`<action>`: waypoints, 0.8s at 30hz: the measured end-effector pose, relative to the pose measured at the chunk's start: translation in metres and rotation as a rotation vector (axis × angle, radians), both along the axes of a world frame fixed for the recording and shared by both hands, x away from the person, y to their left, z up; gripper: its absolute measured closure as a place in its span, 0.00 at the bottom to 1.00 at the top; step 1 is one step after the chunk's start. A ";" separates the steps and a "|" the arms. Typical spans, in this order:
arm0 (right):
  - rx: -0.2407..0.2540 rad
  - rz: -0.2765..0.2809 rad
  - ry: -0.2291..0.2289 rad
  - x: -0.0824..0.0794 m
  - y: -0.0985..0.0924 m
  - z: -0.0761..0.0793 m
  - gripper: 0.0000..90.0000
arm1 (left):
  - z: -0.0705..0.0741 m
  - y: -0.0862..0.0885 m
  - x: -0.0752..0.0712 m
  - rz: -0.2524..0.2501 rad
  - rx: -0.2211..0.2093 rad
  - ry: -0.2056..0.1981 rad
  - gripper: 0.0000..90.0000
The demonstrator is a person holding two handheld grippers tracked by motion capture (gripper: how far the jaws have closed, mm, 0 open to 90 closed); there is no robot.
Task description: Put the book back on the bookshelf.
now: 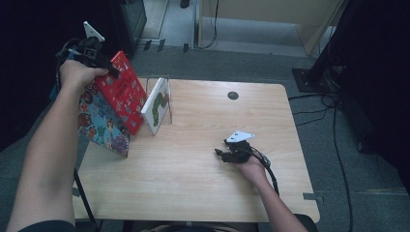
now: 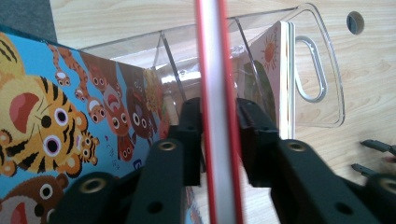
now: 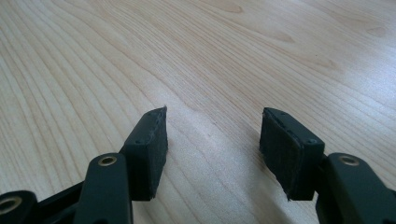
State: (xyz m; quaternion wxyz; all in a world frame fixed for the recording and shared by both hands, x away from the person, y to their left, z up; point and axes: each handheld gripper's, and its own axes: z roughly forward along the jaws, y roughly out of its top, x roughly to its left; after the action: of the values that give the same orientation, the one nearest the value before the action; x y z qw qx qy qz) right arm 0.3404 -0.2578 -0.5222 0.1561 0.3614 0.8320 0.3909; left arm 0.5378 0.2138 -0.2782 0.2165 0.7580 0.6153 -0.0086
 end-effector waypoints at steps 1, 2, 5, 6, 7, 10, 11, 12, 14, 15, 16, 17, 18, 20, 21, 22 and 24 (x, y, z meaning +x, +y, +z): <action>-0.001 0.001 0.000 0.000 0.000 0.000 0.47 | -0.001 0.001 0.000 -0.004 -0.005 0.007 0.79; -0.001 0.001 0.000 0.000 0.000 0.000 0.47 | -0.001 0.001 -0.001 -0.004 -0.007 0.009 0.78; -0.001 0.001 -0.001 0.000 0.000 0.000 0.47 | -0.001 0.002 -0.002 -0.004 -0.003 0.001 0.74; -0.001 0.001 0.000 0.000 0.000 0.000 0.47 | -0.001 0.002 -0.002 -0.006 0.000 0.001 0.73; -0.001 0.002 -0.001 0.000 0.000 0.000 0.47 | -0.001 0.002 -0.002 -0.006 -0.005 0.001 0.72; -0.001 0.002 0.000 0.000 0.000 0.000 0.47 | 0.001 0.004 -0.003 -0.010 -0.009 -0.010 0.67; -0.001 0.002 0.000 0.000 0.000 0.000 0.47 | 0.001 0.005 -0.003 -0.007 -0.017 -0.012 0.66; -0.001 0.002 0.000 0.000 0.000 0.000 0.47 | 0.002 0.006 -0.003 -0.003 -0.025 -0.018 0.64; -0.002 0.002 0.000 0.000 0.000 0.000 0.47 | 0.005 0.008 -0.004 -0.002 -0.033 -0.023 0.62; -0.002 0.001 0.000 0.000 0.000 0.000 0.47 | 0.006 0.008 -0.005 -0.001 -0.032 -0.031 0.61; -0.002 0.002 -0.001 0.000 0.000 0.000 0.47 | 0.008 0.008 -0.006 0.001 -0.034 -0.040 0.60; -0.002 0.002 -0.001 0.000 0.000 0.000 0.47 | 0.009 0.009 -0.007 -0.001 -0.040 -0.045 0.59; -0.002 0.002 -0.001 0.000 -0.001 0.000 0.47 | 0.011 0.010 -0.007 -0.001 -0.044 -0.050 0.58; -0.002 0.002 -0.001 0.000 0.000 0.000 0.47 | 0.014 0.011 -0.010 0.001 -0.045 -0.053 0.56; -0.002 0.002 -0.001 0.000 -0.001 0.000 0.47 | 0.015 0.011 -0.010 0.000 -0.042 -0.055 0.55; -0.002 0.002 -0.001 0.000 -0.001 0.000 0.47 | 0.016 0.011 -0.011 0.004 -0.039 -0.058 0.54; -0.002 0.002 -0.001 0.000 -0.001 0.000 0.47 | 0.019 0.012 -0.014 0.002 -0.036 -0.062 0.53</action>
State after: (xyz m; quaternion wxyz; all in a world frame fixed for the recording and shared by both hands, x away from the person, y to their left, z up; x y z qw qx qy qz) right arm 0.3403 -0.2583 -0.5222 0.1564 0.3601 0.8327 0.3904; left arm 0.5241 0.2255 -0.2595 0.2491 0.7533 0.6086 0.0040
